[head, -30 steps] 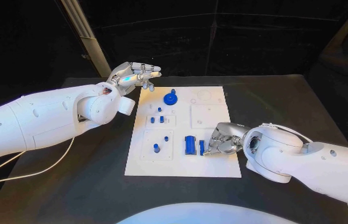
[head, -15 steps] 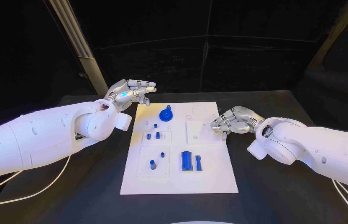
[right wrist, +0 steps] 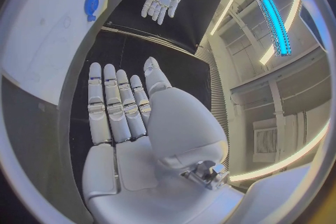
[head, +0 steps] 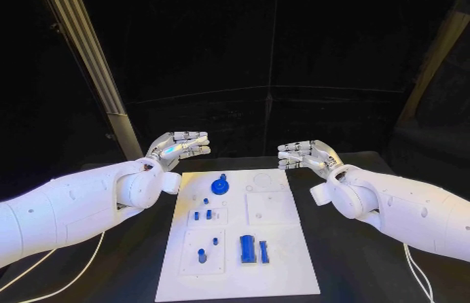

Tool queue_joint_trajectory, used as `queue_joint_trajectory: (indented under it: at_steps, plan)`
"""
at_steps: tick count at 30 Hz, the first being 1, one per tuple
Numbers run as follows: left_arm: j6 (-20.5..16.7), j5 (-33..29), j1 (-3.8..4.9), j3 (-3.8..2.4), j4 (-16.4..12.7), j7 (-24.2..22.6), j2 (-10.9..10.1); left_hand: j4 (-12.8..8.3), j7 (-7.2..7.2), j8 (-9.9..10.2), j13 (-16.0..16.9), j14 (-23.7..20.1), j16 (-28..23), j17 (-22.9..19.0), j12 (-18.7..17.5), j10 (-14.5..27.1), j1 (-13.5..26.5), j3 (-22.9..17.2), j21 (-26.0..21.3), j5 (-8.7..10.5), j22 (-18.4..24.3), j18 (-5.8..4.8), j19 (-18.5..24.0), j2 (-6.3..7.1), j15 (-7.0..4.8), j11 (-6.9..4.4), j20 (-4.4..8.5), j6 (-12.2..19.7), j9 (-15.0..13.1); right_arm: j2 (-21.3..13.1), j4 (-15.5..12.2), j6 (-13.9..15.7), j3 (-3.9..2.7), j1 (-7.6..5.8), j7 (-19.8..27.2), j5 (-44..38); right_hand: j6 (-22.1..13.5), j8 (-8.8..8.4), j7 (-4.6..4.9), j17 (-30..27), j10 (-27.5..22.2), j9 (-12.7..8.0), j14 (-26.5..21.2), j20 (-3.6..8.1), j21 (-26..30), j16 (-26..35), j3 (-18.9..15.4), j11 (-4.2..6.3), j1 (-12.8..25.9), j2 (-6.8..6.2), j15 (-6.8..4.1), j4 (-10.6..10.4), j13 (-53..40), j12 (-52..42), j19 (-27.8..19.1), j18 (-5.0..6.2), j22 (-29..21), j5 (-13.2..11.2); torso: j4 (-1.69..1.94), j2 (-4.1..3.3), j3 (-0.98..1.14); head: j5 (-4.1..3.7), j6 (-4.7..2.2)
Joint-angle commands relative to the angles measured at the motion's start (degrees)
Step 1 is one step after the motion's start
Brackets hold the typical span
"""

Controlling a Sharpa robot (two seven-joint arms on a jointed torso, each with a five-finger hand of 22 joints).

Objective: Assemble the parts on the task board

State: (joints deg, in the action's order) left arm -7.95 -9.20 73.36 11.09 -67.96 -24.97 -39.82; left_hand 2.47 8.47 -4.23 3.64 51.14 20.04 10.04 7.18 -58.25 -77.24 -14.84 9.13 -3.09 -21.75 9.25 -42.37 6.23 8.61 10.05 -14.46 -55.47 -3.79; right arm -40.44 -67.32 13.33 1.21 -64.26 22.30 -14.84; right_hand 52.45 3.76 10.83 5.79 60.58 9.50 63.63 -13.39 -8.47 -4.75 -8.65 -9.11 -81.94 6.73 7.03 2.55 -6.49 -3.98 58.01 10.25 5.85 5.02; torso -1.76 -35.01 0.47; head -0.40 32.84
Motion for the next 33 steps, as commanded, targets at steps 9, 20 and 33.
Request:
queue_joint_trajectory:
  at_steps: [9, 20, 33]
  plan:
    - [-3.04, 0.23, -1.09, -0.88, -0.71, -0.66, 0.21, -2.47, -3.65, 4.23, -3.64, -22.31, -11.11, -5.58, -7.18, 25.71, 33.79, 7.41, -4.95, 3.09, 10.91, -3.07, 18.99, -6.23, -3.57, -4.28, 5.65, 24.02, 3.79, 0.37, -0.71, 2.84, -0.25, 0.37, 1.77, 2.9, -22.9, -3.76, -4.49, -5.79, -26.42, -4.79, -27.2, 6.02, 4.17, 4.75, 3.94, 4.05, 36.56, -6.73, -7.03, -2.55, 6.49, 3.98, -24.8, -4.04, -5.85, -5.02, 0.72, 1.56, -0.12, 0.15, 0.31]
    - [-19.95, 4.81, -7.27, -6.1, -11.58, -2.79, -2.38, -2.47, -8.47, 4.23, -3.64, -33.03, -14.42, -10.04, -7.18, 37.77, 49.9, 10.15, -9.13, 3.09, 14.93, -4.7, 27.66, -6.23, -8.61, -10.05, 8.93, 35.68, 3.79, -2.4, -13.83, 19.57, -0.83, 2.6, 5.2, 10.05, -33.72, -3.76, -10.83, -5.79, -38.92, -9.5, -40.54, 8.72, 8.47, 4.75, 8.65, 9.11, 53.16, -6.73, -7.03, -2.55, 6.49, 3.98, -36.95, -5.63, -5.85, -5.02, 1.76, 3.83, -0.47, 0.4, 1.53]
    - [-35.41, 8.99, -12.92, -10.86, -21.5, -4.73, -4.75, -2.47, -8.47, 4.23, -3.64, -40.36, -20.04, -10.04, -7.18, 46.09, 61.0, 14.84, -9.13, 3.09, 17.68, -9.25, 33.68, -6.23, -8.61, -10.05, 14.46, 43.71, 3.79, -4.25, -22.61, 30.76, -1.21, 4.1, 7.49, 14.83, -41.3, -3.76, -10.83, -5.79, -47.66, -9.5, -49.85, 13.39, 8.47, 4.75, 8.65, 9.11, 64.79, -6.73, -7.03, -2.55, 6.49, 3.98, -45.45, -10.25, -5.85, -5.02, 1.76, 3.83, -0.47, 0.4, 1.53]
